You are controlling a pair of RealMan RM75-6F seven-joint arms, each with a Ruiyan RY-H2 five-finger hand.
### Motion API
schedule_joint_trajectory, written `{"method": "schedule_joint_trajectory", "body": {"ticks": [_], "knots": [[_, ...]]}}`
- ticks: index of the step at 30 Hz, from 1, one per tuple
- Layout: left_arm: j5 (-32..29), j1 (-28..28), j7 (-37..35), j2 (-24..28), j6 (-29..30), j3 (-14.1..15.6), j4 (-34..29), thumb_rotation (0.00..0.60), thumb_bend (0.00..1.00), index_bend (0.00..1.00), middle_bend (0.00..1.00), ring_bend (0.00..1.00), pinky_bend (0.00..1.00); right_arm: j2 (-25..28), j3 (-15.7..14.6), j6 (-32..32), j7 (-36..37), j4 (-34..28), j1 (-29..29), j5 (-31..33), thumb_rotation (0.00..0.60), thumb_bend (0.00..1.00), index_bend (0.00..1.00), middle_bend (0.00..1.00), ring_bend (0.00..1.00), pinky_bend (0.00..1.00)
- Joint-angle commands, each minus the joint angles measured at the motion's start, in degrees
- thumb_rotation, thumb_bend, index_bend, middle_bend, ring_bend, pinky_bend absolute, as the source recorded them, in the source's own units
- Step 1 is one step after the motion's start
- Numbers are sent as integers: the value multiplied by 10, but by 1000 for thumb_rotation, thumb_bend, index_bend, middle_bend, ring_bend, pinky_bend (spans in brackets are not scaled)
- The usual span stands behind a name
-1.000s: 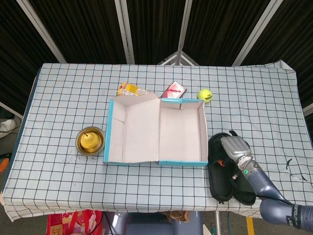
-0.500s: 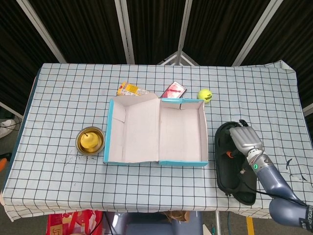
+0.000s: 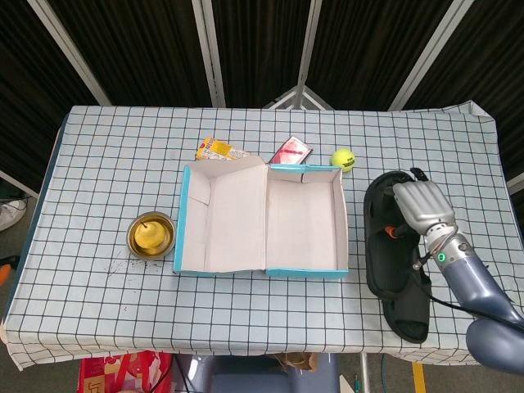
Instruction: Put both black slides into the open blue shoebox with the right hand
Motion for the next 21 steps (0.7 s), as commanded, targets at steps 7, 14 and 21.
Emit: {"method": "schedule_joint_trajectory", "body": {"ticks": [7,14,21], "knots": [[-5,-2,-2,-2,-7,-1,5,600,359,0,0,0,68,-14,98,-29,123,0,26,-9,600,288,533,538,235,0],[-14,1,-17,-2,-7,-6,16,600,359,0,0,0,68,-123,156,21,261,47,-6,-89,600,288,533,538,235,0],[-20,2,-27,-1,-11,-8,22,600,359,0,0,0,68,-218,161,35,344,119,-28,-158,600,289,533,538,235,0]]}}
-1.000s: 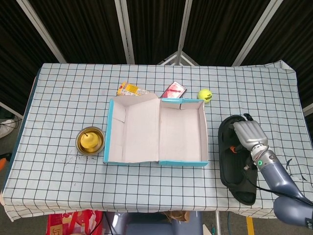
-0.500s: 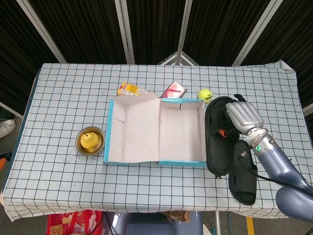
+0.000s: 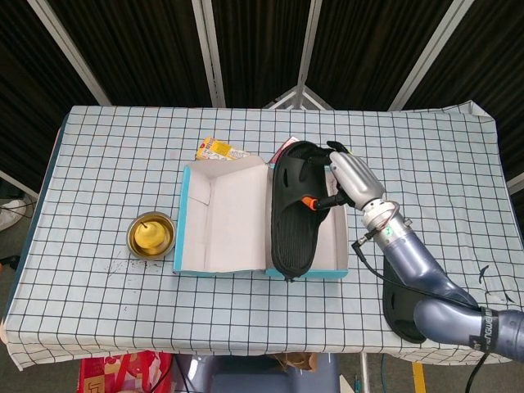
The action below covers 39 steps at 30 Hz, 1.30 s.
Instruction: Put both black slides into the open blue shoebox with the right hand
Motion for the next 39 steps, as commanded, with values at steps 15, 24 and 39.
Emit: {"method": "schedule_joint_trajectory", "body": {"ticks": [15,24,39], "knots": [[-21,-3,17,-5,-15,-6,5,600,359,0,0,0,68,-212,-22,116,265,241,-63,-313,600,288,533,538,235,0],[-31,-8,47,-11,-23,-9,2,600,359,0,0,0,68,-276,-55,148,327,364,-65,-381,600,289,538,538,235,0],[-35,-15,68,-20,-33,-11,2,600,359,0,0,0,68,-343,-69,154,380,486,-58,-398,600,288,541,538,235,0]]}}
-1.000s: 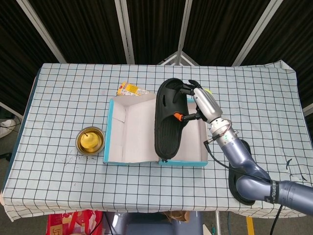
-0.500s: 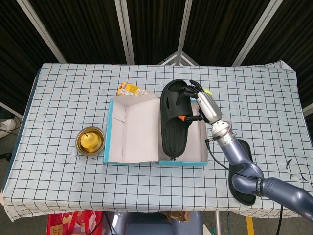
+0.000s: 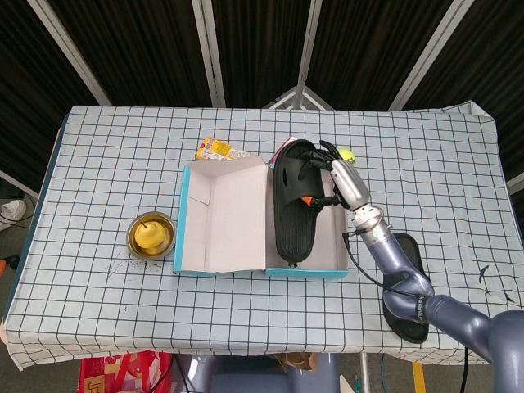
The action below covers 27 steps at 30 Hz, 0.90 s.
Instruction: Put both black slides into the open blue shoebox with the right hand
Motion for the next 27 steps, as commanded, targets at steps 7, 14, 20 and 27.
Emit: {"method": "schedule_joint_trajectory", "body": {"ticks": [7,14,20,27], "knots": [[0,-6,4,-4,-12,1,3,600,359,0,0,0,68,-33,-13,-11,-23,46,4,1,600,288,542,538,235,0],[-2,-8,7,-6,-14,0,4,600,359,0,0,0,68,-46,-30,-15,-40,66,5,-11,600,289,542,538,235,0],[0,-9,9,-6,-13,1,3,600,359,0,0,0,68,-47,-38,-19,-53,61,6,-18,600,289,542,539,235,0],[2,-7,5,-5,-11,1,2,600,359,0,0,0,68,-44,-41,-37,-82,48,7,-11,600,288,542,538,235,0]]}}
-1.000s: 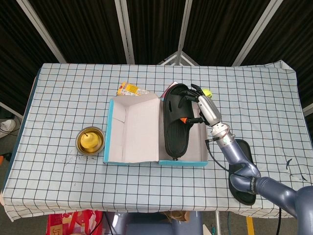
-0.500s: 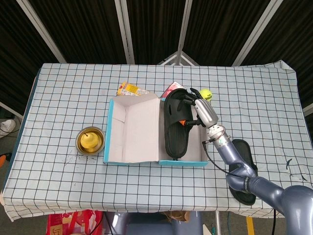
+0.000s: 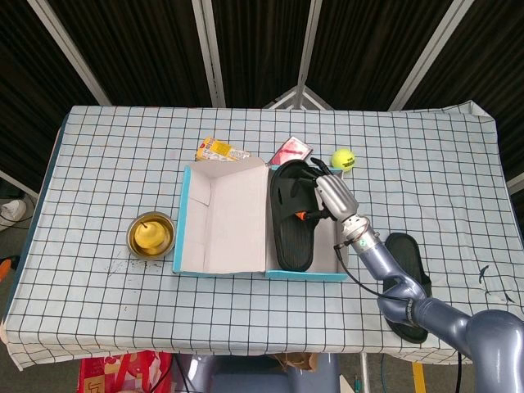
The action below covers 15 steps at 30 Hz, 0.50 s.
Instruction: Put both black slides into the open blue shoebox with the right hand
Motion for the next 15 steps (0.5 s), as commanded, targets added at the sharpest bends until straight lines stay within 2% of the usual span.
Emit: {"method": "schedule_joint_trajectory", "body": {"ticks": [1,15], "knots": [[1,0,-1,0,0,0,0,600,359,0,0,0,68,2,0,-15,-19,-6,1,9,600,289,542,538,235,0],[4,-2,-4,0,-2,1,1,600,359,0,0,0,68,41,-3,-83,-96,-68,6,41,600,288,542,538,235,0]]}}
